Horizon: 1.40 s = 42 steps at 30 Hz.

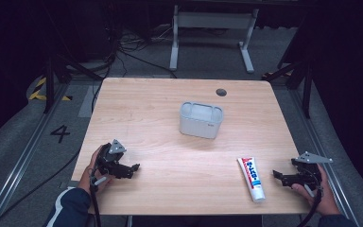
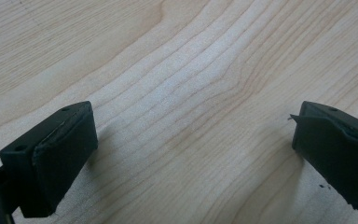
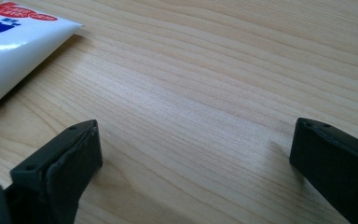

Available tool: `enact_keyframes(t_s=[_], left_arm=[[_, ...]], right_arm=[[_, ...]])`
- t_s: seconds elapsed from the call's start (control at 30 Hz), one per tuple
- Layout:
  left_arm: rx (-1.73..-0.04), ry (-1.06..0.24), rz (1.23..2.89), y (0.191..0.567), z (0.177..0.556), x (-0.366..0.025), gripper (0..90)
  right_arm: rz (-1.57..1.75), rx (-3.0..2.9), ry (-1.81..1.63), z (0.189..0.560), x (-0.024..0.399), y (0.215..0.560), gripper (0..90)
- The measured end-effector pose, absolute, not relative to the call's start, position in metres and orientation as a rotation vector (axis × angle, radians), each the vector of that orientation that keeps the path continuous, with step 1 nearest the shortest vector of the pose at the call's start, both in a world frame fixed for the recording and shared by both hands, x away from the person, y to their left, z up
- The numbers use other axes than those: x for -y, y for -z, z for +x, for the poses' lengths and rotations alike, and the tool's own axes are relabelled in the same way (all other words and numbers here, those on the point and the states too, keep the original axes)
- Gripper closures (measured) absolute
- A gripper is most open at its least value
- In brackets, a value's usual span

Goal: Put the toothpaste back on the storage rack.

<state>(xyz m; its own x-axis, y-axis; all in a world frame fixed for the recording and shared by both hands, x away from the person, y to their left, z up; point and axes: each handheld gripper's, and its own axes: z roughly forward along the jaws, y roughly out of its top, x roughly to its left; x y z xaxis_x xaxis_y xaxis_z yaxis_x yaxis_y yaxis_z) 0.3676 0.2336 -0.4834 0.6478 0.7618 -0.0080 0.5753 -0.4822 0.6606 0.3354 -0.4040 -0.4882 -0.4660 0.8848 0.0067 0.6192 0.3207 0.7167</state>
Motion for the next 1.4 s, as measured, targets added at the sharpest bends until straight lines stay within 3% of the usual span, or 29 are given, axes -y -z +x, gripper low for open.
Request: enact_keyframes(t_s=[0.53,0.67,0.73,1.4], left_arm=[[-1.047,-0.38,2.223,0.483,0.363,-0.235,0.5],[-1.038,-0.376,2.225,0.484,0.363,-0.236,0.5],[-1.028,-0.382,2.229,0.483,0.363,-0.237,0.5],[-1.019,-0.383,2.233,0.483,0.364,-0.238,0.5]], right_arm=[[1.355,-2.222,-0.903,0.337,0.403,0.485,2.8],[1.363,-2.241,-0.886,0.335,0.402,0.482,9.4],[1.355,-2.248,-0.902,0.335,0.401,0.479,19.1],[1.265,-2.29,-0.935,0.329,0.363,0.447,21.5]])
